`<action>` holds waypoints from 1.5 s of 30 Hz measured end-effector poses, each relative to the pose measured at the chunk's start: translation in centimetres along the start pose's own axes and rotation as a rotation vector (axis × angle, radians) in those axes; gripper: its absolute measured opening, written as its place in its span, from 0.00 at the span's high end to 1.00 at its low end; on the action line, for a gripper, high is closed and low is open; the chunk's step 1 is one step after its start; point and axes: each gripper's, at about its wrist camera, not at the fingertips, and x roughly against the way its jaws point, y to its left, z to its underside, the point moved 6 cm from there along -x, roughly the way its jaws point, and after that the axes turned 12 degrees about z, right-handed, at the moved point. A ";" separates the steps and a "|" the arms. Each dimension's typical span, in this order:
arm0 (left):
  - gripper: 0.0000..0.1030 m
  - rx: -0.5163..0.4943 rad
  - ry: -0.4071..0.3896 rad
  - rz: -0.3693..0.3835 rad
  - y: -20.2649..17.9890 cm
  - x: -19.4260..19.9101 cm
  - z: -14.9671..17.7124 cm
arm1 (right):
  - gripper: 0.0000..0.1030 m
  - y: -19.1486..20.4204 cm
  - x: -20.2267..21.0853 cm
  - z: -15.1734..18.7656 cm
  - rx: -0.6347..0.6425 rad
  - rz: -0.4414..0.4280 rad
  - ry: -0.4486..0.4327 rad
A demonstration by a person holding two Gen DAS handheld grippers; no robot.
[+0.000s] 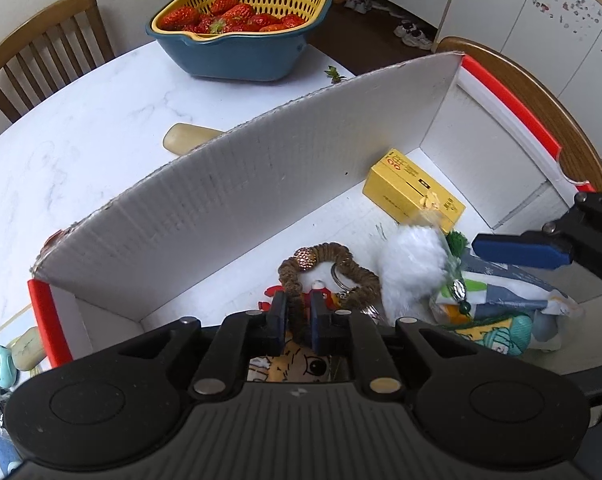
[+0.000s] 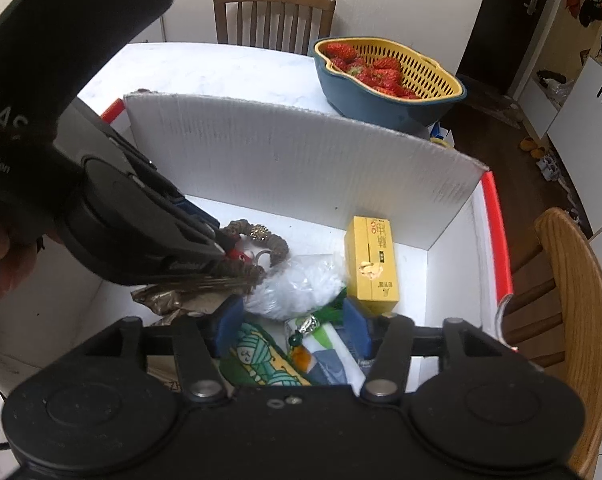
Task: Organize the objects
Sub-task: 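Carry the scrunchie and white bead bag into the shoebox and release both, then withdraw both grippers from the shoebox back to the pile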
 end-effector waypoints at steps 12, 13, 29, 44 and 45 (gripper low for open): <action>0.89 -0.036 -0.089 0.053 -1.2 3.9 0.5 | 0.29 -0.9 3.7 -0.2 -0.058 -0.020 -0.057; 0.89 -0.044 -0.100 0.061 -1.4 4.5 0.6 | 0.29 -1.0 4.1 -0.2 -0.064 -0.020 -0.061; 0.89 -0.109 -0.251 0.171 -2.3 12.2 4.2 | 0.19 -0.9 10.6 0.2 -0.203 -0.040 -0.153; 0.30 -0.086 -0.398 0.178 2.9 19.2 7.9 | 0.16 4.2 14.5 -1.2 -0.254 -0.080 -0.224; 0.28 -0.081 -0.404 0.176 3.4 19.7 8.2 | 0.15 4.8 14.7 -1.4 -0.250 -0.085 -0.227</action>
